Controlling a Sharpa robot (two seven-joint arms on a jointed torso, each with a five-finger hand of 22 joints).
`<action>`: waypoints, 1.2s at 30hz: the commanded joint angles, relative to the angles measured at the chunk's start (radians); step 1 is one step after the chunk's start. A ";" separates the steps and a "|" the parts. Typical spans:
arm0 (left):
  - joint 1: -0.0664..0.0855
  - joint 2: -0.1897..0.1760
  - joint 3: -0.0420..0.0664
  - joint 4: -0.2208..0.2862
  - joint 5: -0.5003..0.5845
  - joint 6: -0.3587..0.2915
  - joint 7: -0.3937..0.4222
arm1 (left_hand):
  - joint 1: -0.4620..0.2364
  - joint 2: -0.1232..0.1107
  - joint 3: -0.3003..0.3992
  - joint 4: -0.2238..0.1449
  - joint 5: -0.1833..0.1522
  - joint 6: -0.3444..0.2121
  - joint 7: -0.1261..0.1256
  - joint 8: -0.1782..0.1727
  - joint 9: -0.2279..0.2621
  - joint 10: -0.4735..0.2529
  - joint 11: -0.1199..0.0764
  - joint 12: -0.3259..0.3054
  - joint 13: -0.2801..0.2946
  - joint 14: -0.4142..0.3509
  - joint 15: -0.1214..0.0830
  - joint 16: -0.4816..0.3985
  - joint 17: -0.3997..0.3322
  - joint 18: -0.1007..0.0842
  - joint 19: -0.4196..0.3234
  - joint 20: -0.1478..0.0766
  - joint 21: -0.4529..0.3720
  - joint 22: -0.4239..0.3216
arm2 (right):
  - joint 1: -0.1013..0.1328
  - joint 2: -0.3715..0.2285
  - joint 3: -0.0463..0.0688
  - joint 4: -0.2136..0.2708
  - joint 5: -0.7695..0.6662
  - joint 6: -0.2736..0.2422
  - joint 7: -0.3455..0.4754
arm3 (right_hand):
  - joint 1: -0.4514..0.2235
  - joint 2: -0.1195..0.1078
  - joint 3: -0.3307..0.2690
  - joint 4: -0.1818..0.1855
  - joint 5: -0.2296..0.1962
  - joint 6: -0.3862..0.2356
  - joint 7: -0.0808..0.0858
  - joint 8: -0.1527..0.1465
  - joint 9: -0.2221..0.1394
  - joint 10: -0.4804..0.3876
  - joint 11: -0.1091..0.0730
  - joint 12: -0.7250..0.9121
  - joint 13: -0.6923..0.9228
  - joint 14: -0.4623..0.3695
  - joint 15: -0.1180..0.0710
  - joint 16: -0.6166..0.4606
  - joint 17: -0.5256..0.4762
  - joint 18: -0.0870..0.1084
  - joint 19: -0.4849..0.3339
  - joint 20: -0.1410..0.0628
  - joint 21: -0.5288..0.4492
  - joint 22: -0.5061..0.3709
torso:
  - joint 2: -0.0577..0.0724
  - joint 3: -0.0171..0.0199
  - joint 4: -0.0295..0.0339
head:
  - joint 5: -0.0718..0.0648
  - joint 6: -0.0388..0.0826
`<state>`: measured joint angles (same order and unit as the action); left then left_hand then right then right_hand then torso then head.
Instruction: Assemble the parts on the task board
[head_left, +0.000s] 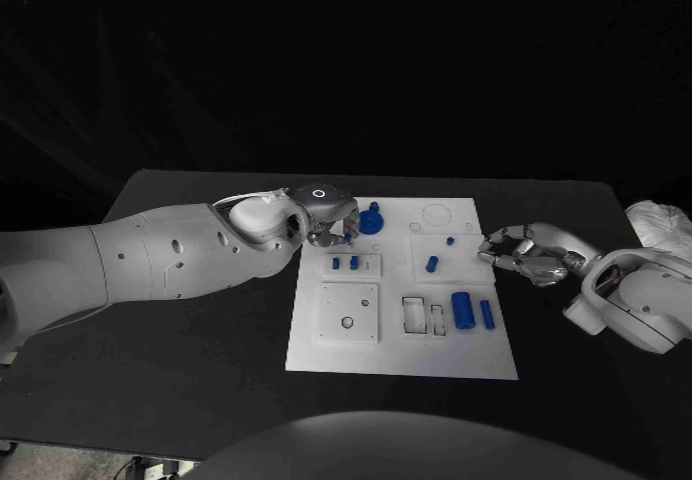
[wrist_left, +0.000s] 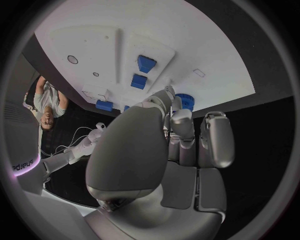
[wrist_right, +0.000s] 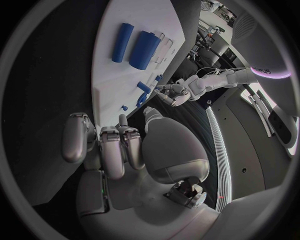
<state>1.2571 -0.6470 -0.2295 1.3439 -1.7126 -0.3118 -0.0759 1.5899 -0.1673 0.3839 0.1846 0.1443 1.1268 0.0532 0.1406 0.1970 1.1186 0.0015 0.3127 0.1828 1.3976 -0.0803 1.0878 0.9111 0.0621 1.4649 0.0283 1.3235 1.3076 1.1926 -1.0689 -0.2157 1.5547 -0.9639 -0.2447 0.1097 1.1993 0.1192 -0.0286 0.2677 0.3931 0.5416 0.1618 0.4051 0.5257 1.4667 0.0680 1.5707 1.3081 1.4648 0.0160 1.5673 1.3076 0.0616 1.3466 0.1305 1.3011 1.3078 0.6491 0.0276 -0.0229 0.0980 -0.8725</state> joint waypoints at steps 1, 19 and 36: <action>0.000 0.006 0.001 -0.004 0.007 0.010 -0.004 | 0.001 0.003 0.008 0.000 -0.003 -0.004 0.000 -0.007 -0.002 0.007 -0.003 -0.005 -0.001 0.001 0.001 -0.006 -0.002 -0.010 0.029 0.000 -0.001 0.195 | -0.001 0.000 0.000 0.000 -0.002 0.009 0.009 | 0.008 0.003 0.000 0.005 0.004 0.000 -0.003 0.001 -0.002 0.104 0.005 0.000 0.263 0.106 0.003 0.003 0.263 0.014 -0.004 0.000 -0.007 0.161 | 0.000 -0.0004 -0.0005 | -0.001 0.000; -0.006 0.021 0.001 -0.019 0.018 0.048 -0.008 | 0.001 0.000 0.008 0.001 -0.003 -0.007 -0.002 -0.009 -0.003 0.006 -0.003 -0.009 -0.003 -0.003 0.002 -0.013 -0.012 -0.009 0.027 0.001 -0.007 0.193 | -0.005 0.001 0.000 -0.003 -0.002 0.012 0.008 | 0.010 0.004 0.001 0.005 0.005 0.000 -0.003 0.001 -0.002 0.104 0.005 0.000 0.263 0.106 0.003 0.003 0.263 0.014 -0.005 0.000 -0.008 0.161 | 0.000 -0.0001 -0.0001 | -0.002 0.000; -0.011 0.029 0.001 -0.025 0.026 0.064 -0.004 | 0.001 0.000 0.009 0.002 -0.003 -0.006 -0.001 -0.010 -0.004 0.006 -0.003 -0.013 -0.005 -0.009 0.002 -0.023 -0.026 -0.008 0.024 0.002 -0.015 0.191 | -0.008 0.003 0.000 -0.005 -0.001 0.015 0.004 | 0.012 0.006 0.002 0.005 0.005 -0.001 -0.003 0.001 -0.002 0.104 0.005 0.000 0.263 0.106 0.003 0.003 0.263 0.015 -0.007 0.000 -0.010 0.160 | 0.000 0.0001 -0.0003 | -0.002 0.000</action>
<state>1.2462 -0.6205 -0.2292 1.3183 -1.6958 -0.2684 -0.0841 1.5900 -0.1673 0.3866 0.1873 0.1444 1.1268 0.0532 0.1364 0.1943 1.1185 0.0016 0.3019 0.1790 1.3940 -0.0767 1.0686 0.8859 0.0621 1.4649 0.0283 1.3152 1.3074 1.1862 -1.0672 -0.2157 1.5499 -0.9630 -0.2440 0.1096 1.2033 0.1232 -0.0286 0.2677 0.3931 0.5416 0.1618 0.4051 0.5246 1.4667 0.0680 1.5707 1.3081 1.4648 0.0160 1.5674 1.3073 0.0615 1.3466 0.1305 1.2972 1.3075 0.6494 0.0275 -0.0232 0.0960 -0.8725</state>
